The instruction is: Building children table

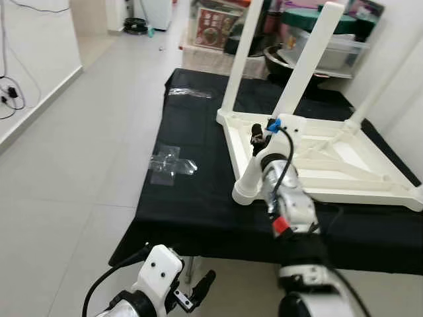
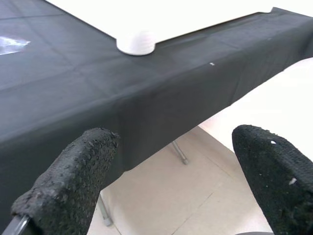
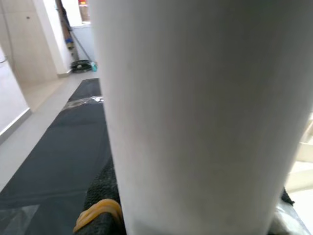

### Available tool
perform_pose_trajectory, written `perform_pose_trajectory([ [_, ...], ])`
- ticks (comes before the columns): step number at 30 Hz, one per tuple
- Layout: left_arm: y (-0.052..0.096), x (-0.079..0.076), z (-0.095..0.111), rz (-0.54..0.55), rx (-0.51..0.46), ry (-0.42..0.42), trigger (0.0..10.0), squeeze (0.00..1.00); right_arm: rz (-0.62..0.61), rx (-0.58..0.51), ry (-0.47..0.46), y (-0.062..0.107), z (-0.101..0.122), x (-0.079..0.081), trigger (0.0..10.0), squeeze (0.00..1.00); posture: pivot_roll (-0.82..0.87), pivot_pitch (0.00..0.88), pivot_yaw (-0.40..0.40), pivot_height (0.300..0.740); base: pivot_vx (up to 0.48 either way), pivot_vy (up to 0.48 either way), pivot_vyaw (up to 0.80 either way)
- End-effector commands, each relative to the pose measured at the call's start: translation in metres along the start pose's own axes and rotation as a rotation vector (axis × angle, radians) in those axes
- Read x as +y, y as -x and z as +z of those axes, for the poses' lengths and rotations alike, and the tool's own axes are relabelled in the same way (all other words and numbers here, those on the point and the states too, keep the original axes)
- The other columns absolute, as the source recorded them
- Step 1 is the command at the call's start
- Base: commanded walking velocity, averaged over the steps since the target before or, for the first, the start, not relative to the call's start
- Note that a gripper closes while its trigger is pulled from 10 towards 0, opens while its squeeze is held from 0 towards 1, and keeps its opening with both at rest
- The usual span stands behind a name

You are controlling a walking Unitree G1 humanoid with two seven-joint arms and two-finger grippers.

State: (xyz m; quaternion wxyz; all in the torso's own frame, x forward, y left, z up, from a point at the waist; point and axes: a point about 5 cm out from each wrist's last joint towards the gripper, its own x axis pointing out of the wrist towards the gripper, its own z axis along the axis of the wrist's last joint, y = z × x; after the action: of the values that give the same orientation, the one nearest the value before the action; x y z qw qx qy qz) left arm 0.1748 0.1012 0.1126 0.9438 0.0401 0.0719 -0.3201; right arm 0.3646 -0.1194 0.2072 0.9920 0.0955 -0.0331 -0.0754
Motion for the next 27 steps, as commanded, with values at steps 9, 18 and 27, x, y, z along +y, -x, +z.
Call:
perform_pose_trajectory([
  [9, 0.001, -0.002, -0.005, -0.007, 0.026, 0.013, 10.0, 0.00, 0.221, -0.026, -0.140, -0.010, 0.005, 0.008, 10.0, 0.00, 0.12, 0.076, -0.148, 0.740, 0.000, 0.000, 0.00],
  [18, 0.000, -0.002, -0.004, -0.008, 0.022, 0.014, 10.0, 0.00, 0.913, 0.001, -0.262, -0.012, 0.040, 0.009, 10.0, 0.00, 0.12, 0.077, -0.148, 0.740, 0.000, 0.000, 0.00],
  [27, -0.001, -0.003, -0.004, -0.004, 0.020, 0.013, 10.0, 0.00, 1.600, 0.228, -0.050, 0.039, 0.018, 0.008, 10.0, 0.00, 0.12, 0.080, -0.158, 0.740, 0.000, 0.000, 0.00],
])
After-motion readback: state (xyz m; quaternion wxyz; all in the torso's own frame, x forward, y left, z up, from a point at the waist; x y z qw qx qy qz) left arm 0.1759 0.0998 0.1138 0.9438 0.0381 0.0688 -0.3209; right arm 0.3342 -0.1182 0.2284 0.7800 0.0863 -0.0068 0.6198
